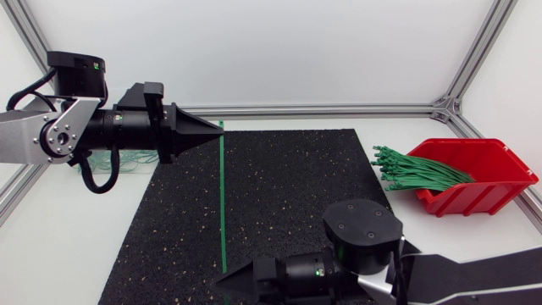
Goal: Take a green cable tie from the red box, thread the tail through the head to close it, then place it in the transparent bin on the left.
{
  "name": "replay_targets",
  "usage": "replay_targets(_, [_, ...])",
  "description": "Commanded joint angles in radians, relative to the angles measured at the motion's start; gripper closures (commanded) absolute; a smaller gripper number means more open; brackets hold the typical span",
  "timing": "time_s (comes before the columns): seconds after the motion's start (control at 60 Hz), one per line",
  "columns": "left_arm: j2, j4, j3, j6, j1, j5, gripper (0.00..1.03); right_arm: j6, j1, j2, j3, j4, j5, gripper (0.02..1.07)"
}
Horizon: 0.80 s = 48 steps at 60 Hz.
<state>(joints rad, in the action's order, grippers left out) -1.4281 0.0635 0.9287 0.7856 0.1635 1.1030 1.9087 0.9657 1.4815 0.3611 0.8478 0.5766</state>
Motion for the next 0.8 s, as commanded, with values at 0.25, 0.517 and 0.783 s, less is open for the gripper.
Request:
replay_targets(0.25, [-0.015,0.002,0.022,0.006,-0.018,0.024,1.0,0.02,-0.03,-0.01,-0.011,0.016,0.009,0.85])
replay_targets(0.517, [-0.011,0.001,0.021,0.006,-0.013,0.024,1.0,0.016,-0.028,-0.023,-0.036,0.016,0.002,0.85])
replay_targets(0.783, [0.0,-0.002,0.015,0.006,-0.012,0.024,1.0,0.015,-0.024,-0.026,-0.047,0.016,-0.011,0.85])
